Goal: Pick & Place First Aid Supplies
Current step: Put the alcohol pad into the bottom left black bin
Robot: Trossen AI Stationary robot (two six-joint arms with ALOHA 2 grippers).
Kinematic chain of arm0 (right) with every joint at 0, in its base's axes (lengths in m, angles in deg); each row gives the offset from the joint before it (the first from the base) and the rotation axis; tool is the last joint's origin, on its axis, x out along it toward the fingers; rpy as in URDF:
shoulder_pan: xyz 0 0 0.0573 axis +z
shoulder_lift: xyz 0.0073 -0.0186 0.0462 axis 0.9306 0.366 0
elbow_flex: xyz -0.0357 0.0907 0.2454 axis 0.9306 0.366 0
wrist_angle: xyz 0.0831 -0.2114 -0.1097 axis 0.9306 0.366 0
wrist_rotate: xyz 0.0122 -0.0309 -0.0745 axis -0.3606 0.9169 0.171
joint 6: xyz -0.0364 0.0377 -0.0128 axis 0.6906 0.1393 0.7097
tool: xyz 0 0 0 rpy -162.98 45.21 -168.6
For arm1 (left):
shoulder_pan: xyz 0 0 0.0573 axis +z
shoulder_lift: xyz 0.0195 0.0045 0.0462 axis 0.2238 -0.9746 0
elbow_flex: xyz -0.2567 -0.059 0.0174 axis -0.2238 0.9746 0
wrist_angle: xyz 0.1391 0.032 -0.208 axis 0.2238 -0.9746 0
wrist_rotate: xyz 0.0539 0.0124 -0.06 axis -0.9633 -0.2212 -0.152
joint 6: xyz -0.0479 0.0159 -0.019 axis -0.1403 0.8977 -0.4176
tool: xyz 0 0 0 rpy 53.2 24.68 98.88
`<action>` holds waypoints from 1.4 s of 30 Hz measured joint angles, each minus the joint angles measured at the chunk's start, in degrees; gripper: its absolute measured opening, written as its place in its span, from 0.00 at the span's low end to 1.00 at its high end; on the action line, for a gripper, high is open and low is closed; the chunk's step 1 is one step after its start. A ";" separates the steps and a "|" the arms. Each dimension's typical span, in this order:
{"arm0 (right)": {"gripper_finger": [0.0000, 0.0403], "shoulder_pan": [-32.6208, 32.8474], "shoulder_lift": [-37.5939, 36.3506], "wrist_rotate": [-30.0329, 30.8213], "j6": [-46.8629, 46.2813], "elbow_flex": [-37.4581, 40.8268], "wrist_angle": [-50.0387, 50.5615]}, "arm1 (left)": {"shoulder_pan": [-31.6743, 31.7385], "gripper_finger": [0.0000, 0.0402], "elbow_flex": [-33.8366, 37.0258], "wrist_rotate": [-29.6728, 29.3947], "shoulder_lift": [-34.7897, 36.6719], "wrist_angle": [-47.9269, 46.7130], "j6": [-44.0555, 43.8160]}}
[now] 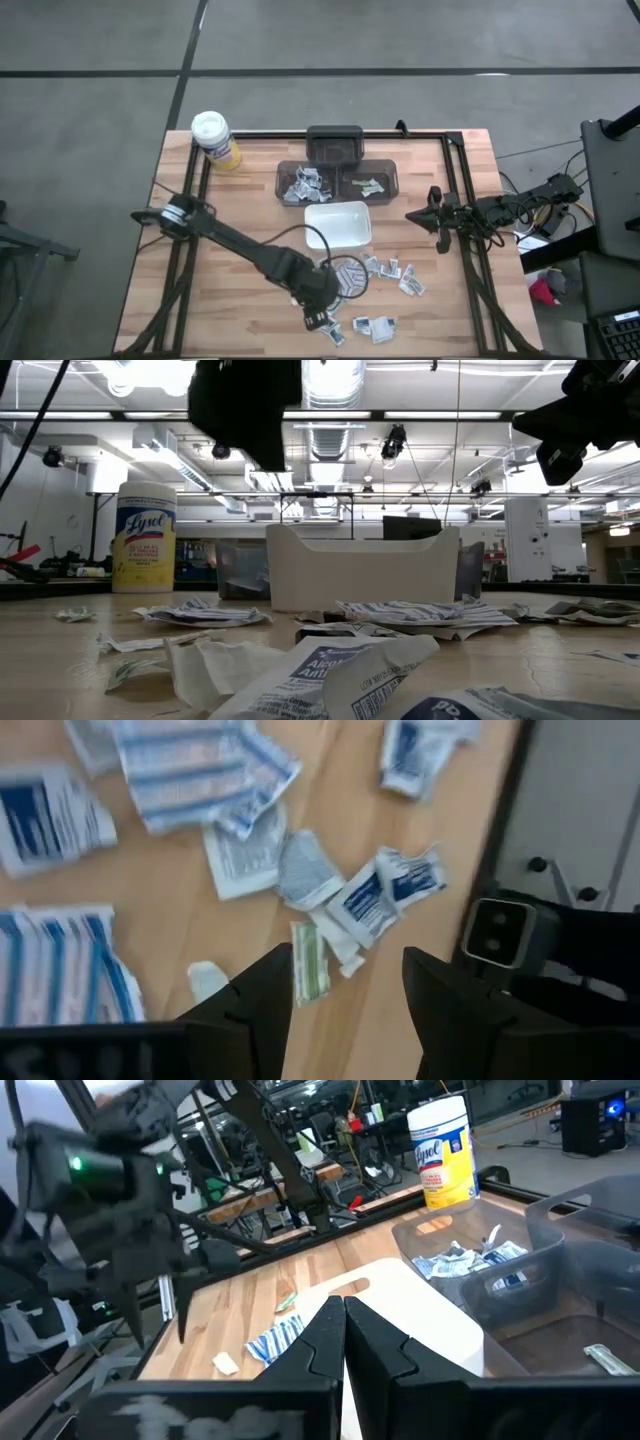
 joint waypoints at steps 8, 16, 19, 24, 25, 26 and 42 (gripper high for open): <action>0.02 0.00 0.07 0.01 0.18 0.00 0.10 | 0.06 0.45 -0.19 1.63 -5.88 2.81 -16.78; 0.02 0.00 0.07 0.02 0.19 0.00 0.26 | -0.46 0.45 -0.72 2.29 -8.24 12.47 -28.86; 0.02 0.00 0.07 0.02 0.19 0.00 0.27 | -0.76 0.45 -0.72 0.33 -8.26 13.28 -31.53; 0.02 0.00 0.07 0.03 0.19 0.00 0.31 | -1.71 0.45 -0.74 -0.48 -8.30 13.45 -35.30; 0.02 0.00 0.07 0.03 0.19 0.00 0.33 | -1.95 0.45 -0.74 -0.59 -8.37 13.53 -35.97; 0.02 0.00 0.07 0.02 0.19 0.00 0.34 | -2.24 0.45 -0.74 -0.61 -8.41 13.51 -36.40; 0.02 0.00 0.07 0.09 12.08 0.00 0.46 | -4.42 0.45 -0.74 -3.87 -8.50 16.78 -39.81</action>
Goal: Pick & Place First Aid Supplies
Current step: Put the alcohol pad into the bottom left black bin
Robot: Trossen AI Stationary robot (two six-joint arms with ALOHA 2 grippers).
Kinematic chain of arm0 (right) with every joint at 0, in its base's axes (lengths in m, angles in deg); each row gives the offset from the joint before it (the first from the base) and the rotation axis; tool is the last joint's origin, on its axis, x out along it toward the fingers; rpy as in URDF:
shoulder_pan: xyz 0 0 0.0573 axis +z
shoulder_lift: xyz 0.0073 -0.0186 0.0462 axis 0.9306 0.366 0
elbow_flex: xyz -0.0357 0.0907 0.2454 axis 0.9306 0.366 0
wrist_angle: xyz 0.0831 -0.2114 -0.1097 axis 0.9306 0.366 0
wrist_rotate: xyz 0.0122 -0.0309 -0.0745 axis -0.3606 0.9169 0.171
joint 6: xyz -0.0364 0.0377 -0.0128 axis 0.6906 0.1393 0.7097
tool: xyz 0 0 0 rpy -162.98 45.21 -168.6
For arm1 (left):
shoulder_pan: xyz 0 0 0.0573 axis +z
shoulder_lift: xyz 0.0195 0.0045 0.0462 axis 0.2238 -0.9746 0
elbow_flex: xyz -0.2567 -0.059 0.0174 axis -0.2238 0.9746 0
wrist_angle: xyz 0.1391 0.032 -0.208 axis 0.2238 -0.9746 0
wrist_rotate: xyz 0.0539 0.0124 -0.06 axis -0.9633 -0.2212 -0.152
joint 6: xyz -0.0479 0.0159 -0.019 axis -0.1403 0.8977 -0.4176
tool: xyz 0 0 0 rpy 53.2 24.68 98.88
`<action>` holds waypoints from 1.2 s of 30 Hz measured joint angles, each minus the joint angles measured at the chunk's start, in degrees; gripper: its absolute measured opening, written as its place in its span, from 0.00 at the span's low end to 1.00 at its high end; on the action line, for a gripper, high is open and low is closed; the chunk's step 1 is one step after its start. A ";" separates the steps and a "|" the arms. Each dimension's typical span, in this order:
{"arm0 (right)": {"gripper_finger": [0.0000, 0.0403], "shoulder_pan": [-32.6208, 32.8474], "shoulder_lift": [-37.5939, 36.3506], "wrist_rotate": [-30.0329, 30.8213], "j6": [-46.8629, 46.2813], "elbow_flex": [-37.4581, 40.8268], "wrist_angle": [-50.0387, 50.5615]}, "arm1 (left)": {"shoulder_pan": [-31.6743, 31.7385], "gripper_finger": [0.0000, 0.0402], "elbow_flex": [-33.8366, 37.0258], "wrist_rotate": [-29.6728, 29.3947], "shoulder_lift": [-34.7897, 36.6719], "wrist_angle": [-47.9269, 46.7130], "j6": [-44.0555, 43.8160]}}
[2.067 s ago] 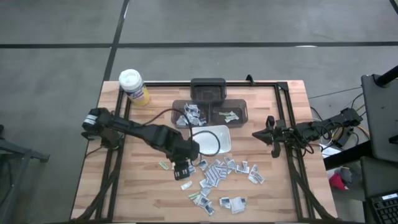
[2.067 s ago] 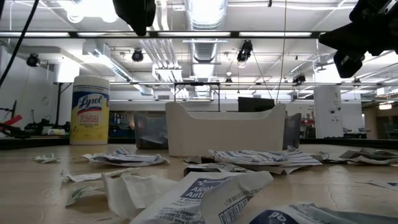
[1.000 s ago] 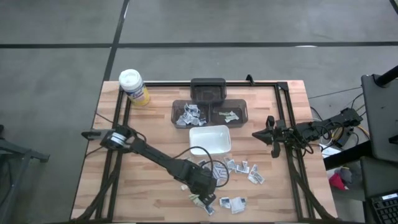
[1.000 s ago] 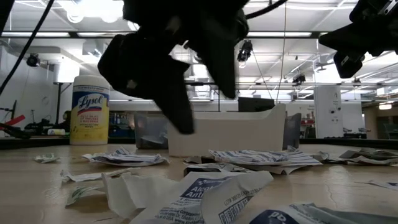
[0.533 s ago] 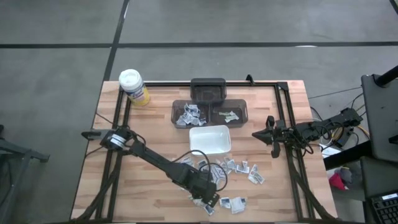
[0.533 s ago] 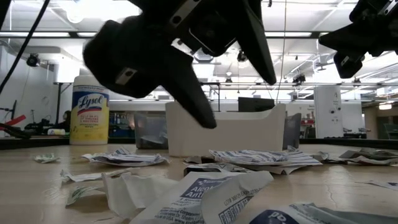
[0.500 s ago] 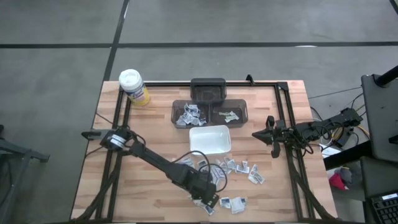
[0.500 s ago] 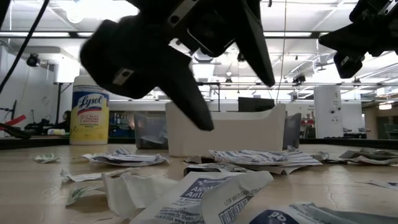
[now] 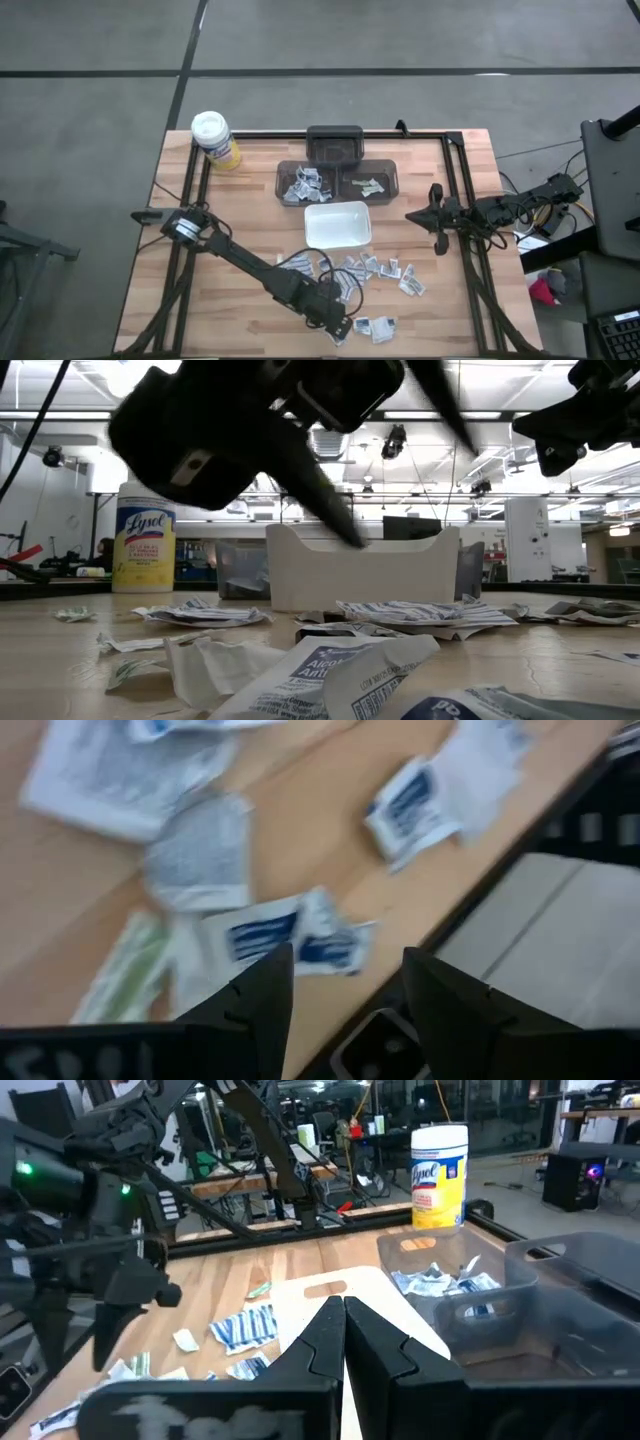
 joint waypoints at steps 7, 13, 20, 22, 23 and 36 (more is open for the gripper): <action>0.02 0.00 0.00 0.00 0.04 0.00 0.00 | -0.07 0.45 0.34 -0.85 0.00 0.20 -0.83; 0.02 0.00 0.00 -0.02 -0.07 0.00 -0.02 | -0.24 0.45 0.17 0.07 -1.73 1.63 -2.37; 0.02 -0.02 0.00 -0.07 -0.12 0.00 -0.02 | -0.39 0.44 -0.98 2.60 -5.43 2.44 -3.79; 0.02 -0.02 0.00 -0.11 -0.12 0.00 -0.02 | -0.39 0.44 -0.98 2.63 -5.65 2.23 -4.01; 0.02 -0.02 0.00 -0.11 -0.12 0.00 -0.02 | -0.39 0.43 -0.98 2.63 -5.68 2.21 -4.03; 0.02 -0.01 0.02 -0.11 -0.11 0.00 -0.02 | -0.37 0.30 -0.90 1.30 -5.62 -1.89 -3.80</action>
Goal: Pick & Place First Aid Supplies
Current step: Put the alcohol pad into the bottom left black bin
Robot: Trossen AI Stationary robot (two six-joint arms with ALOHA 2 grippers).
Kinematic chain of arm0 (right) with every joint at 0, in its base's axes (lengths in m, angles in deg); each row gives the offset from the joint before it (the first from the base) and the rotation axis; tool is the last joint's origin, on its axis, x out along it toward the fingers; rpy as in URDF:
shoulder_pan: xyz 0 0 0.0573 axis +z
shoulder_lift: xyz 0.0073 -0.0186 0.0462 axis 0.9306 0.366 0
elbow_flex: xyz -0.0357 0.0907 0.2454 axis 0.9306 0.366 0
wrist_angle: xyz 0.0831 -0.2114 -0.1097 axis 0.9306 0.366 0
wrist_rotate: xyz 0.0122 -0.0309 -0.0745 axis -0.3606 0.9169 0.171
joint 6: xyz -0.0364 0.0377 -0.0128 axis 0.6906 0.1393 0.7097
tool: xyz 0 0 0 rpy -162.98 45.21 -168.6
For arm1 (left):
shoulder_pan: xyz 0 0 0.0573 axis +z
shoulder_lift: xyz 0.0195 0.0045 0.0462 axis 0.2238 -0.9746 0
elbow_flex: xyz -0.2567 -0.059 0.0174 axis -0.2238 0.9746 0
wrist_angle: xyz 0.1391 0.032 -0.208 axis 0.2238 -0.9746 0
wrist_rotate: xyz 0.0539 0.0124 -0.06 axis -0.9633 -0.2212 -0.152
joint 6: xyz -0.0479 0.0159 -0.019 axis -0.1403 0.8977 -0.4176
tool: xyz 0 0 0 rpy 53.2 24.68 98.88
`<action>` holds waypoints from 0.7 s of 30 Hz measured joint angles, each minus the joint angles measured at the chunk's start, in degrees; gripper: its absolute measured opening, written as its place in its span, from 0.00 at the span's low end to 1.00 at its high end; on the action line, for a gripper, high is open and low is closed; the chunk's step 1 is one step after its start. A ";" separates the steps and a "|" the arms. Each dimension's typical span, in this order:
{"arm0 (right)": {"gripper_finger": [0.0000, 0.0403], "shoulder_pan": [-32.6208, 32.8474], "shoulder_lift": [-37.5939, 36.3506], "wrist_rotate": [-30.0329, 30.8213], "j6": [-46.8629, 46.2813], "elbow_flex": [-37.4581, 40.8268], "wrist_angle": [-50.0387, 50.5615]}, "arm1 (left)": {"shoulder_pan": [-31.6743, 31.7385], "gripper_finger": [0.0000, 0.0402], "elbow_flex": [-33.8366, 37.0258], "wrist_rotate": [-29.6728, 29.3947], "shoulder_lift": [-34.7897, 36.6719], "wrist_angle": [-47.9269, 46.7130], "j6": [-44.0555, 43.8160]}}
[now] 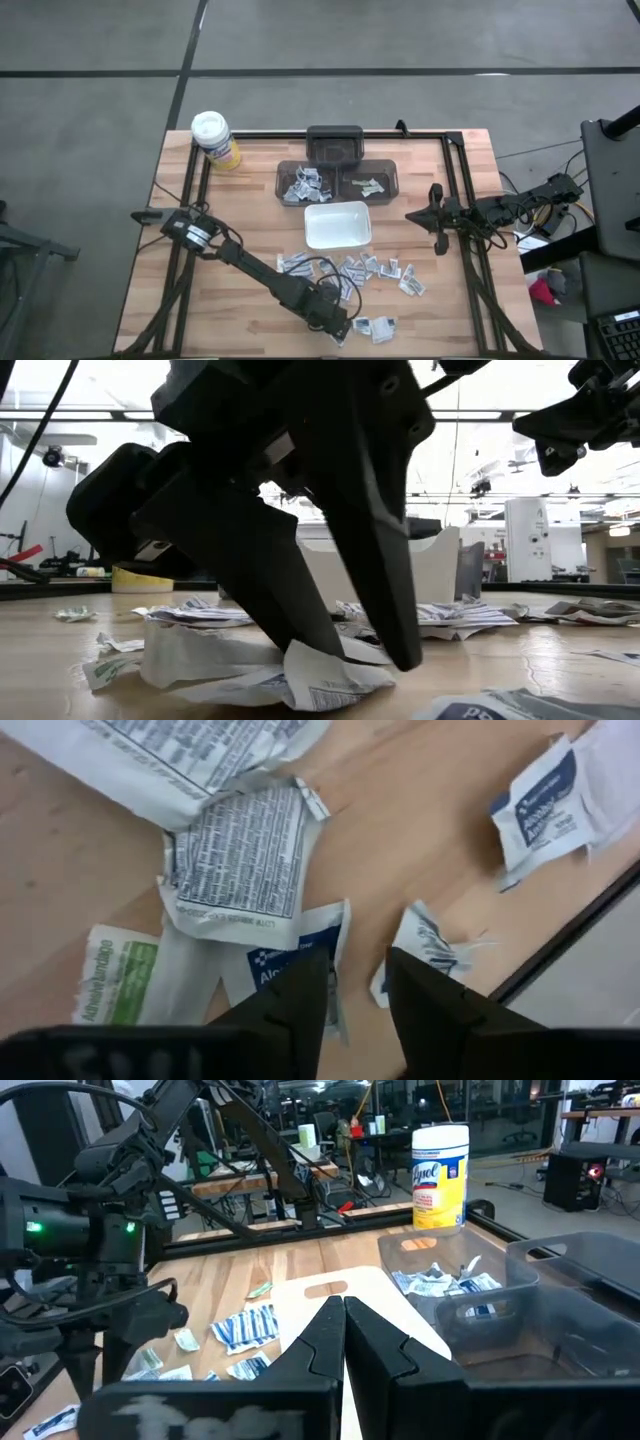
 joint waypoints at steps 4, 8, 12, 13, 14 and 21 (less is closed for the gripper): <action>0.02 0.01 0.00 0.02 0.02 0.00 0.00 | 0.00 0.25 0.46 -0.63 0.00 -0.20 0.09; 0.02 0.01 0.04 0.00 0.00 0.00 0.00 | 0.04 0.17 0.48 -1.69 0.00 -0.45 0.10; 0.02 0.01 0.39 0.02 0.02 0.00 0.02 | 0.08 0.08 0.48 -2.55 -0.04 -0.30 0.13; 0.02 -0.01 0.54 0.03 0.02 0.00 0.02 | 0.08 0.05 0.48 -2.75 -0.04 -0.27 0.12; 0.02 0.01 0.65 0.03 0.02 0.00 0.02 | 0.07 0.03 0.48 -2.85 -0.04 -0.16 0.12; 0.02 -0.01 0.68 0.04 0.01 0.00 0.98 | 0.09 0.00 0.46 -2.79 0.47 0.11 0.24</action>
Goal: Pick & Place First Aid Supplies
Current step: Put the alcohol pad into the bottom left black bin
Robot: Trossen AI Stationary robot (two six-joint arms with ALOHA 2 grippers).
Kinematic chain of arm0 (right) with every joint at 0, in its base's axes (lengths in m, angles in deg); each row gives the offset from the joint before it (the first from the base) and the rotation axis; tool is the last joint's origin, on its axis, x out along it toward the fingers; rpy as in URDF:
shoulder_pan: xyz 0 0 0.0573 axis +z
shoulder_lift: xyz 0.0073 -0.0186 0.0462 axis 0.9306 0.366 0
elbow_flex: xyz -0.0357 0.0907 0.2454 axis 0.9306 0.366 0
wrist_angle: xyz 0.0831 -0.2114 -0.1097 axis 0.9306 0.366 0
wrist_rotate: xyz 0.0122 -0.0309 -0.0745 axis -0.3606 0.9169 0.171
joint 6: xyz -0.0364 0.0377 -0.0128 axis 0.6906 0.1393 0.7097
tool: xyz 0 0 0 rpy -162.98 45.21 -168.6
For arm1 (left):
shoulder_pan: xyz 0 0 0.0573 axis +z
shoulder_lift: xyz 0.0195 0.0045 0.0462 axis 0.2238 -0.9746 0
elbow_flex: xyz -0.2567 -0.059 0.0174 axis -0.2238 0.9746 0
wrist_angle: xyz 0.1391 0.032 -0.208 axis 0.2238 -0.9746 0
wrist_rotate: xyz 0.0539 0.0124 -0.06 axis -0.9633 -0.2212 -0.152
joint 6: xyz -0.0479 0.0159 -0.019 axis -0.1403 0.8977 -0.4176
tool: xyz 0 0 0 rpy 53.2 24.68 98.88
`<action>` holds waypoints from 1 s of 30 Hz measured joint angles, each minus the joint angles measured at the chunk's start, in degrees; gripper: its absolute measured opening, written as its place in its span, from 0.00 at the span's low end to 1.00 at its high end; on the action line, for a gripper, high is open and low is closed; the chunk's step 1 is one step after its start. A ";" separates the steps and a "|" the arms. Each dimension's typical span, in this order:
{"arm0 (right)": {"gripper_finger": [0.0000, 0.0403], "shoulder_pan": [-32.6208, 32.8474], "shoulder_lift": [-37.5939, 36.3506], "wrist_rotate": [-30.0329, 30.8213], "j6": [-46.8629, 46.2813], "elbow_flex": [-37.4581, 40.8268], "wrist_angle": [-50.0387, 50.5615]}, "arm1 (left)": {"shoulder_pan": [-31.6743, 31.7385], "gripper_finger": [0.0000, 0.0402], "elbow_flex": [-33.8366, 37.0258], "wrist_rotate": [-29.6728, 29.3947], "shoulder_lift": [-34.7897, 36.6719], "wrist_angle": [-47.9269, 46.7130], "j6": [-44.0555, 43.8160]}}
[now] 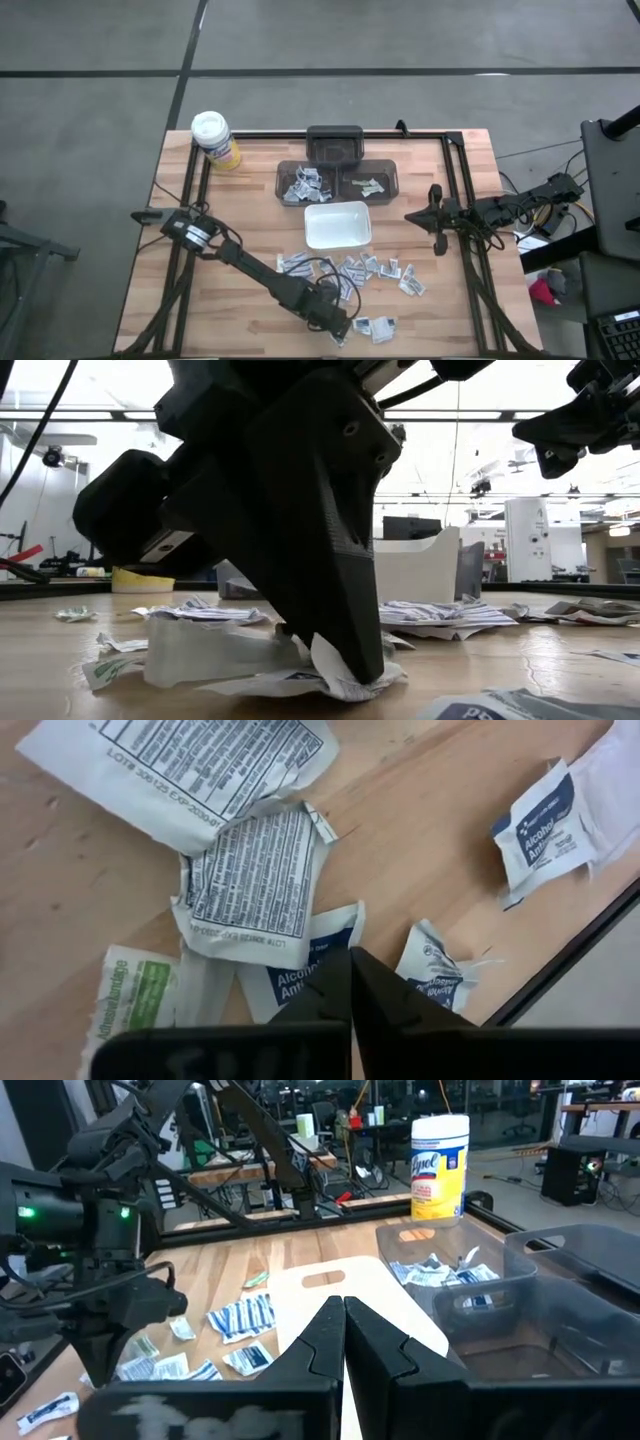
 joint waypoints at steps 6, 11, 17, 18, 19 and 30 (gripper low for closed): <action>0.02 0.00 -0.03 0.00 0.01 0.00 0.09 | 0.00 0.00 -3.92 0.55 3.40 -1.19 4.66; 0.02 0.02 -0.06 -0.02 0.01 0.00 0.20 | -0.02 0.00 -6.04 -2.28 6.62 -4.64 10.81; 0.02 0.02 -0.05 -0.01 0.01 0.00 0.29 | -0.02 0.00 -6.43 -7.30 11.58 -3.91 18.10; 0.02 0.02 -0.05 0.00 0.01 0.00 0.26 | -0.02 0.00 -6.43 -8.29 12.12 -3.94 18.58; 0.02 0.02 -0.05 0.00 0.01 0.00 0.28 | -0.02 0.00 -6.41 -9.34 12.64 -4.06 19.13; 0.02 0.02 -0.03 0.00 0.01 0.00 0.26 | 0.60 0.00 -6.32 -25.74 19.31 -3.86 31.02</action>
